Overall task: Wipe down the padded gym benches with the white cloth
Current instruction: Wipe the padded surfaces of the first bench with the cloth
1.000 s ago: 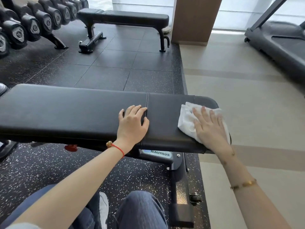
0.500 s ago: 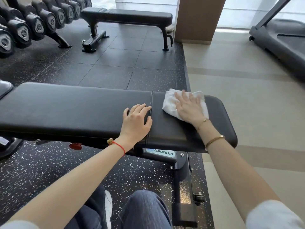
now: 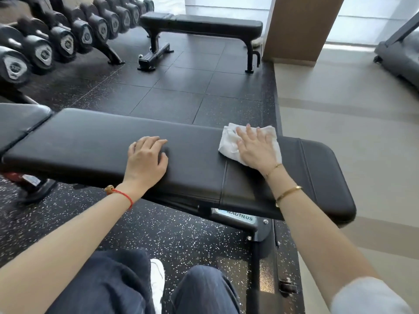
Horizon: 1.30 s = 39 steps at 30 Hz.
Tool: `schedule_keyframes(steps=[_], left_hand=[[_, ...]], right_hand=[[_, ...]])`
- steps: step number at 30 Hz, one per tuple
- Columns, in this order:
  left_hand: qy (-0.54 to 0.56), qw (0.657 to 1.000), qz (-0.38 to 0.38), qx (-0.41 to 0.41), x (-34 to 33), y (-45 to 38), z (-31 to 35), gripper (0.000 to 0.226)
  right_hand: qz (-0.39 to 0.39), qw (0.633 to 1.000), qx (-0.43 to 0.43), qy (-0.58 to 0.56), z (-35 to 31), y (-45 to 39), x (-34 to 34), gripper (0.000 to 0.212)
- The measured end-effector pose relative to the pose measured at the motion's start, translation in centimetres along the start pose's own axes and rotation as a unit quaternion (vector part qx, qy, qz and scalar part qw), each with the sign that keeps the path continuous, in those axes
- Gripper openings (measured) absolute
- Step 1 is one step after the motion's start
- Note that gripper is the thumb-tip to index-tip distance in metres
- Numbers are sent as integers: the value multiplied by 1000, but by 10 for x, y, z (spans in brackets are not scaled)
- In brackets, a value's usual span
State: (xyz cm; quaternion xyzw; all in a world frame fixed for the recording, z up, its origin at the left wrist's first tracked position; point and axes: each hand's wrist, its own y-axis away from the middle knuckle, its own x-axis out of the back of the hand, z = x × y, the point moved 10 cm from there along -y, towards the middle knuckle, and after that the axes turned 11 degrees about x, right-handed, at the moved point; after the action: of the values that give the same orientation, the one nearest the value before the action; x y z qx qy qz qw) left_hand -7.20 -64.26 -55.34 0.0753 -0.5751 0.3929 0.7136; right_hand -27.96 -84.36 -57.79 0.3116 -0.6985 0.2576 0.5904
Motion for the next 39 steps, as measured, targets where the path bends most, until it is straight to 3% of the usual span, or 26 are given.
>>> schedule_keyframes(steps=[5,9,17,23,27,33,36,39], left_hand=[[1,999,1,41,2,-4,-28,38],[15,998,0,62,-2,-6,-40,38],[16,997,15,74,-1,-5,-39,36],[12,997,19,71,-1,-6,-42,36],[15,998,17,66,-2,-5,-44,37],[11,997,21,72,-2,-6,-43,38],[13,997,20,75,-1,-6,-43,38],[16,997,23,73,0,-5,-42,38]], right_hand=[[-14,991,132,31,-97,0,-21,53],[-1,983,184,-11,-97,50,-23,52],[-9,996,81,20,-45,-29,-9,51],[-31,981,188,46,-147,-42,-29,54],[-6,971,239,11,-142,10,-30,52],[-9,987,141,76,-73,-31,-15,52],[-16,994,108,22,-93,-69,-18,51],[-27,989,144,14,-134,-74,-27,52]])
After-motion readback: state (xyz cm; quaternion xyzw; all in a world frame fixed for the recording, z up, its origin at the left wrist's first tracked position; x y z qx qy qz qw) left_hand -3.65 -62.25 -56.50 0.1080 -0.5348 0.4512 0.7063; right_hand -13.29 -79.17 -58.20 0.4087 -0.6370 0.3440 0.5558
